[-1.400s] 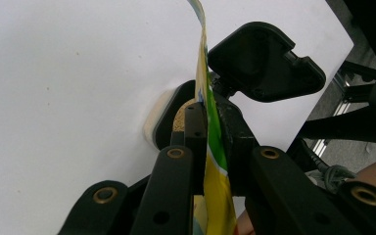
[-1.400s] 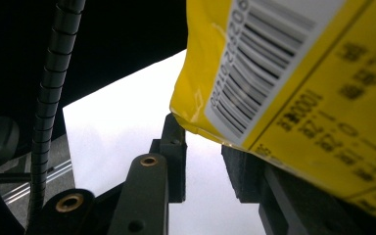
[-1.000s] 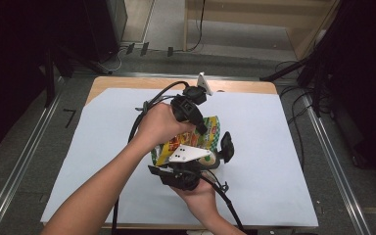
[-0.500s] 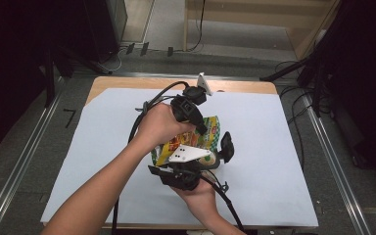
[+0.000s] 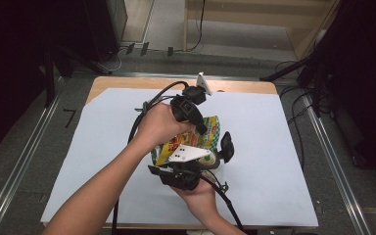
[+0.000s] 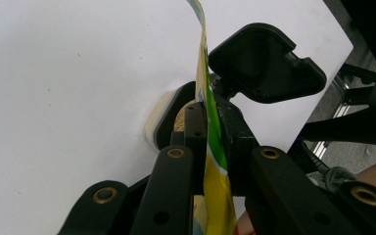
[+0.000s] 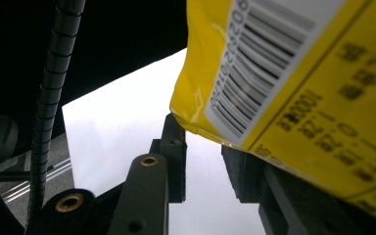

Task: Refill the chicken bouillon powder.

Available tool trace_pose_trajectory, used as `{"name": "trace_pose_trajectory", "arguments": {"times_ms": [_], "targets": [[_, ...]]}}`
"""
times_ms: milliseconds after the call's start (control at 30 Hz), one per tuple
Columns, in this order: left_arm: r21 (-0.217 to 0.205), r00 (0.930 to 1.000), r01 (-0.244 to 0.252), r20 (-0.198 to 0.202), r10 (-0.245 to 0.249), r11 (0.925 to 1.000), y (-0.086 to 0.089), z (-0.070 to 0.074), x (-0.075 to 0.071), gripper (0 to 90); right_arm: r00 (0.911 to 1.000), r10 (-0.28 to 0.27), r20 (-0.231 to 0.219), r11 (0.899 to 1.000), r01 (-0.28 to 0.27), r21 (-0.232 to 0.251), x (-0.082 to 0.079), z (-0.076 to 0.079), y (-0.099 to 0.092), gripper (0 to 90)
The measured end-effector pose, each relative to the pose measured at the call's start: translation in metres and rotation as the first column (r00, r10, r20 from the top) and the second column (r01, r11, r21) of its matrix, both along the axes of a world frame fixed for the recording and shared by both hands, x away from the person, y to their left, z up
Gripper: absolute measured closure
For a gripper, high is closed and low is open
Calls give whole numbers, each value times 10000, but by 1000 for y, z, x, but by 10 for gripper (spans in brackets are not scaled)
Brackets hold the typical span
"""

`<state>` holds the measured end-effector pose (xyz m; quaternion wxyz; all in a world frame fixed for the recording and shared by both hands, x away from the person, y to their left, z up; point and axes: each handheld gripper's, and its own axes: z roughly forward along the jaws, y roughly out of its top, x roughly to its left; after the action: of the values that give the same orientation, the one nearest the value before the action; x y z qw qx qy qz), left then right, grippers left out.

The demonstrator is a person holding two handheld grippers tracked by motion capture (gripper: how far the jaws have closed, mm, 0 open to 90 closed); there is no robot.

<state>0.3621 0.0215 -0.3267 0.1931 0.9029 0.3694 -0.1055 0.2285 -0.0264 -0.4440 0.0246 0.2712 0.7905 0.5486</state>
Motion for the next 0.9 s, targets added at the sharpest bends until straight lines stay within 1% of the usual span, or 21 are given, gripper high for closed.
{"name": "trace_pose_trajectory", "arguments": {"times_ms": [167, 333, 667, 900], "targets": [[-31, 10000, -85, -2, 85, 10000, 1, 0, 0, 845, 10000, 46, 16, 10000, -46, 6, 0, 0, 1, 732], [-1, 10000, -54, -3, 54, 10000, 3, 1, 0, 844, 9999, 100, 43, 9999, -100, 11, 0, 1, 1, 733], [-254, 9995, -330, -38, 329, 9991, 11, 1, 1, 844, 9997, 238, 46, 9997, -238, -8, 1, 1, 4, 733], [-256, 9990, -439, -15, 439, 9987, 17, 2, 0, 844, 9993, 366, 79, 9993, -366, -27, 1, 2, 8, 733]]}}
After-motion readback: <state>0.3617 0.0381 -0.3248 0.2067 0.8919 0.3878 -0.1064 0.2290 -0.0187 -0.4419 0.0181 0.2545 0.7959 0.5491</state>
